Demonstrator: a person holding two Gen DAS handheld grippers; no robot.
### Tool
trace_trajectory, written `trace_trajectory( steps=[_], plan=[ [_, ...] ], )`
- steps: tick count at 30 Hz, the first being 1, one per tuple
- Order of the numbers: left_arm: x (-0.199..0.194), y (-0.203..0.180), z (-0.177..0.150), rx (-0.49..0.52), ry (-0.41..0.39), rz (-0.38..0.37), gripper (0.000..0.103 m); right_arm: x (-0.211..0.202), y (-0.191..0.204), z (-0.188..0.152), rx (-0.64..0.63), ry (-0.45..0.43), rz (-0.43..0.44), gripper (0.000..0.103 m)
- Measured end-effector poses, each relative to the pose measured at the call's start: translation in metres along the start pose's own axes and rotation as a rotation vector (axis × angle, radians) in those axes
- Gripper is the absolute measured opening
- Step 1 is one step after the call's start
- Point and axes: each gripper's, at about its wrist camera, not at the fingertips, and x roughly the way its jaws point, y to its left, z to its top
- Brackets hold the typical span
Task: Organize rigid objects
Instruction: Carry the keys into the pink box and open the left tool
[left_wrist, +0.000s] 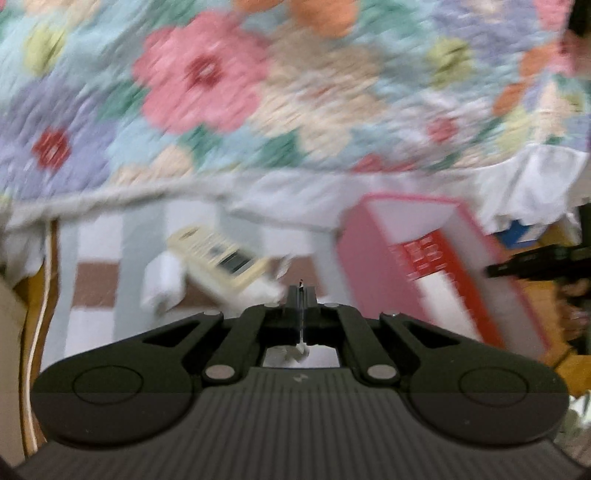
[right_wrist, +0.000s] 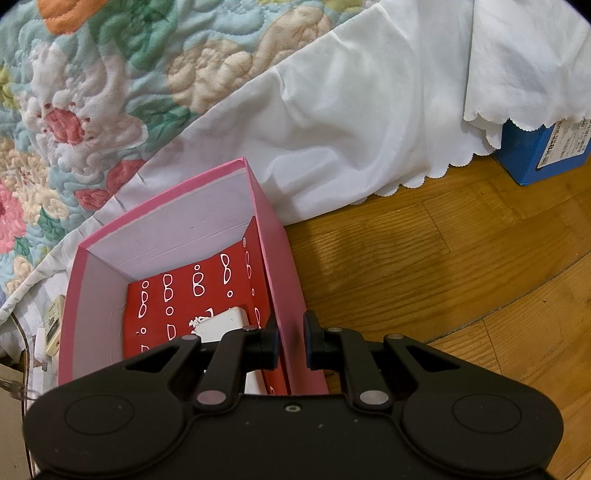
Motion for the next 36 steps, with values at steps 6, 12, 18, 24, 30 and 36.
trace_trajectory(
  steps=[6, 12, 18, 24, 30, 36],
  plan=[
    [-0.021, -0.057, 0.041, 0.086, -0.066, -0.21, 0.0, 0.0, 0.0, 0.0, 0.0, 0.0, 0.001, 0.014],
    [-0.001, -0.104, 0.069, 0.154, -0.036, -0.276, 0.0, 0.0, 0.001, 0.0, -0.004, 0.0, -0.003, 0.013],
    [0.054, -0.126, 0.066, 0.161, 0.054, -0.253, 0.0, -0.001, 0.008, 0.001, -0.038, -0.002, -0.018, 0.009],
    [0.099, -0.14, 0.038, 0.197, 0.095, -0.164, 0.0, 0.0, 0.017, 0.0, -0.12, -0.006, -0.054, 0.008],
    [0.115, -0.151, 0.031, 0.251, 0.054, -0.091, 0.023, 0.0, 0.017, 0.0, -0.132, -0.008, -0.057, 0.008],
    [0.083, -0.13, 0.032, 0.171, 0.036, -0.154, 0.04, 0.002, 0.019, -0.001, -0.132, -0.003, -0.06, 0.008]
  ],
)
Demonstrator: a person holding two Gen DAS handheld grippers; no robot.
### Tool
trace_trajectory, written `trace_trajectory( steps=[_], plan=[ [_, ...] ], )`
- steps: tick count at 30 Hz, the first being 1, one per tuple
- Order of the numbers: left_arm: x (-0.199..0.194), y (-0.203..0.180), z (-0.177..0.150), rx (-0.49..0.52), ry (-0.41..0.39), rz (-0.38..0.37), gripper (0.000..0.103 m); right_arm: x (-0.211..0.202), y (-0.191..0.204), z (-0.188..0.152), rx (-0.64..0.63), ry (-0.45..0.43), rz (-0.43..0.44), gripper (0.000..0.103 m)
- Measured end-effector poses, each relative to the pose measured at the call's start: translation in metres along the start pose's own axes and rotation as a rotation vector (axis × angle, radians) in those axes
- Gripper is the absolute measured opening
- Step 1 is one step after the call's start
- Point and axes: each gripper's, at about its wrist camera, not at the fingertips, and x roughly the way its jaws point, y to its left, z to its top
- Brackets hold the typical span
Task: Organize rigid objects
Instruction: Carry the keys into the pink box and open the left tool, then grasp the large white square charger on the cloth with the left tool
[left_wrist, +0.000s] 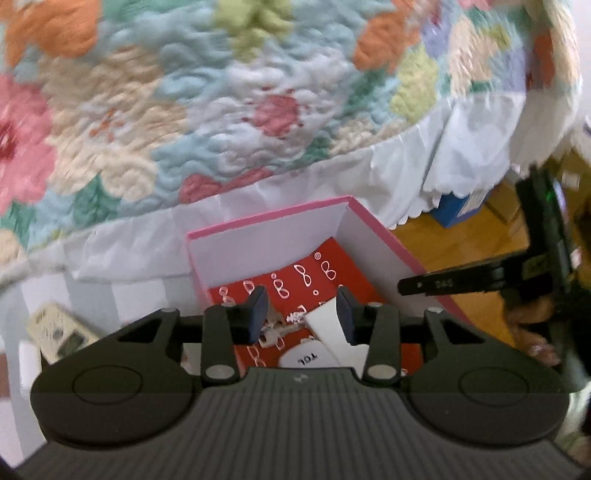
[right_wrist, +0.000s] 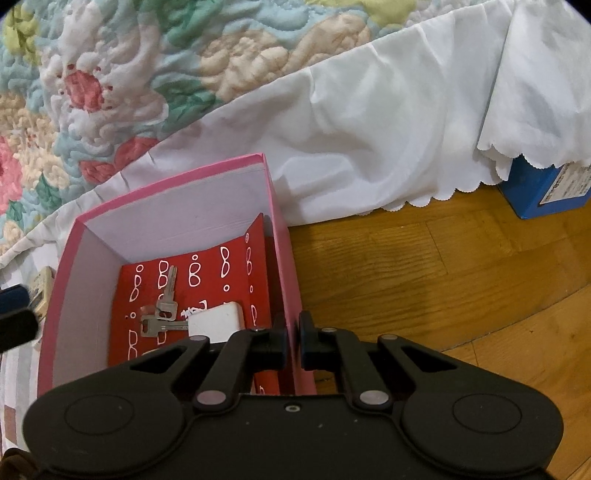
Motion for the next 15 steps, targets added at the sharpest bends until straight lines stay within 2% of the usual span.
trace_trajectory(
  steps=[3, 6, 11, 15],
  plan=[
    [-0.021, 0.018, -0.002, -0.058, -0.015, 0.001, 0.04, 0.001, 0.0, 0.0, -0.004, 0.005, -0.006, 0.008],
    [-0.043, 0.037, -0.004, -0.091, -0.049, 0.036, 0.042, 0.002, 0.0, 0.0, -0.003, 0.005, -0.009, 0.008],
    [-0.063, 0.079, -0.008, -0.168, -0.057, 0.17, 0.044, 0.001, 0.002, 0.001, -0.009, 0.005, -0.017, 0.008],
    [-0.06, 0.115, -0.022, -0.254, -0.031, 0.234, 0.044, 0.003, 0.002, 0.0, -0.01, 0.013, -0.024, 0.008]
  ],
)
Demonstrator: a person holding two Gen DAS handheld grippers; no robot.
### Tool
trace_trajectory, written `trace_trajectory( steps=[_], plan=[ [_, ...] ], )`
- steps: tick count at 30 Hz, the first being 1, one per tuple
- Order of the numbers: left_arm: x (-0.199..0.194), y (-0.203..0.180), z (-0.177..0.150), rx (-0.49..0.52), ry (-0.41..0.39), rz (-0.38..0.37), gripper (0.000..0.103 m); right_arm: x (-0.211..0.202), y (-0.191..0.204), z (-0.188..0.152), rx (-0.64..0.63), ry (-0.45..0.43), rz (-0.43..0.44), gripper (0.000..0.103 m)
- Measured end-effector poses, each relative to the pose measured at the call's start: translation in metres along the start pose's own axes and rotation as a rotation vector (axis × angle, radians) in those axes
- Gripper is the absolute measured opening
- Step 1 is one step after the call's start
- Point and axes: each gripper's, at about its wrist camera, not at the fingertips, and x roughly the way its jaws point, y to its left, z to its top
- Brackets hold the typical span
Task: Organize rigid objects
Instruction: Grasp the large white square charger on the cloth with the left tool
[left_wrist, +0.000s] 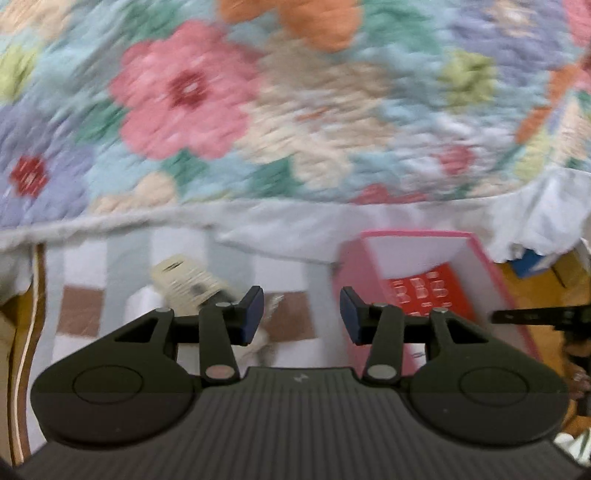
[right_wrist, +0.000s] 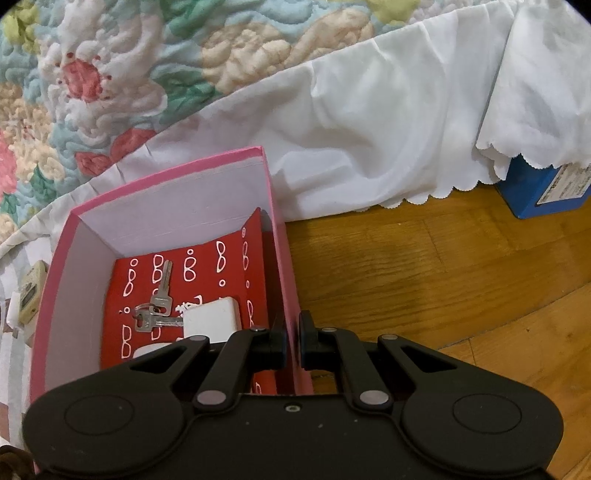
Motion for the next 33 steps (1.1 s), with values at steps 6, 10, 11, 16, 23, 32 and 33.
trace_trajectory(
  steps=[6, 10, 11, 16, 23, 32, 33],
  plan=[
    [0.028, 0.034, -0.022, -0.09, 0.047, 0.074, 0.045, 0.0, 0.0, 0.0, 0.001, -0.002, -0.001, 0.008],
    [0.048, 0.042, -0.037, -0.112, 0.069, 0.097, 0.045, -0.001, 0.0, -0.001, 0.005, -0.002, 0.001, 0.009],
    [0.052, 0.043, -0.041, -0.117, 0.076, 0.099, 0.045, -0.001, 0.0, -0.001, 0.006, -0.002, 0.002, 0.009],
    [0.065, 0.041, -0.059, -0.098, 0.083, 0.12, 0.05, -0.002, 0.0, -0.001, 0.005, -0.006, 0.005, 0.01],
    [0.086, 0.044, -0.071, -0.097, 0.096, 0.137, 0.055, -0.002, -0.001, -0.001, 0.014, -0.006, 0.01, 0.011],
    [0.094, 0.038, -0.078, -0.04, 0.162, 0.13, 0.048, -0.005, -0.002, 0.0, 0.014, -0.018, 0.011, 0.011],
    [0.092, 0.038, -0.079, -0.047, 0.191, 0.117, 0.048, -0.005, -0.002, 0.0, 0.014, -0.018, 0.011, 0.011]
  ],
)
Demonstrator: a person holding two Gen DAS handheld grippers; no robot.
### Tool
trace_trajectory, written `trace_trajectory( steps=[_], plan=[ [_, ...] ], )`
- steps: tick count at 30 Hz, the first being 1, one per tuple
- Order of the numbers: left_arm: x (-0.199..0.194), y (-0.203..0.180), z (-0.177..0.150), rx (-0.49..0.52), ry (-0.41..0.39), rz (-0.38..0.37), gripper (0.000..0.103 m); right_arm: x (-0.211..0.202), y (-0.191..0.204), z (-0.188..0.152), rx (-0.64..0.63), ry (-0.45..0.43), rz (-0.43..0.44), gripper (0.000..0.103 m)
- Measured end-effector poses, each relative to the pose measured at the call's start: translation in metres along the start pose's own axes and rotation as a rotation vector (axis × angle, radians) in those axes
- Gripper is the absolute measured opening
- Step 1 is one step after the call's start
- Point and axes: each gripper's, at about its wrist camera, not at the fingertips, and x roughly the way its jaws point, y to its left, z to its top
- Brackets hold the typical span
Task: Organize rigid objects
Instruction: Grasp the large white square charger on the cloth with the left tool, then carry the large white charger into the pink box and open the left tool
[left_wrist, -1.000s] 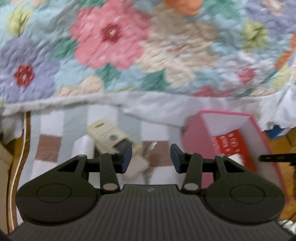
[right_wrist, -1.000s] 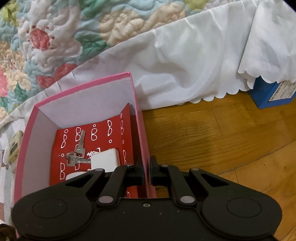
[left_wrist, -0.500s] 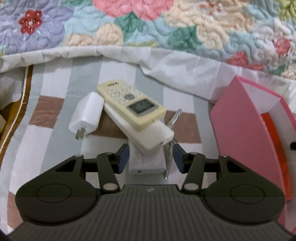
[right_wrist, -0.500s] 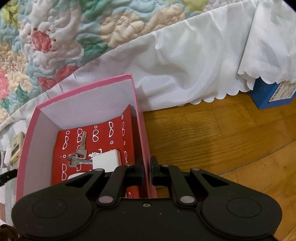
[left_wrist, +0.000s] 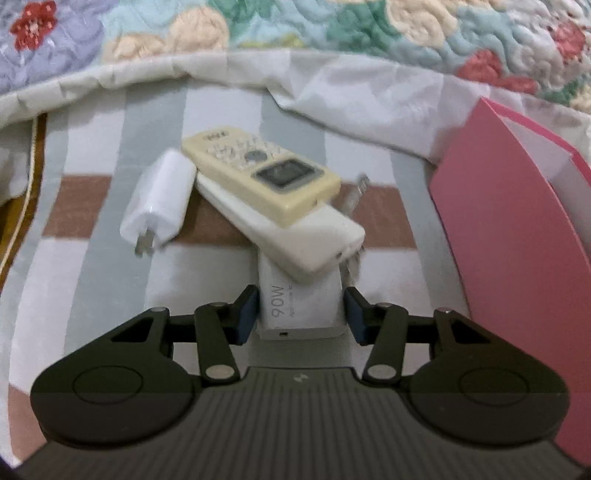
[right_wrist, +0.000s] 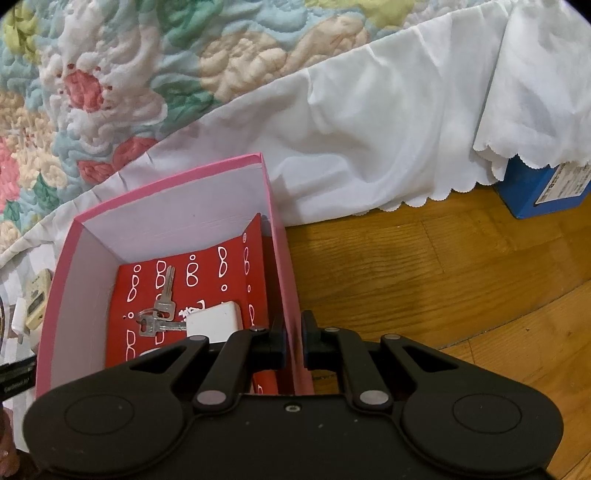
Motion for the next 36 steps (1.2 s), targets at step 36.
trace_trajectory(
  steps=[36],
  plan=[
    [-0.097, -0.038, 0.006, 0.017, 0.029, -0.188, 0.048, -0.002, 0.002, -0.001, -0.025, -0.011, -0.011, 0.006]
  ],
)
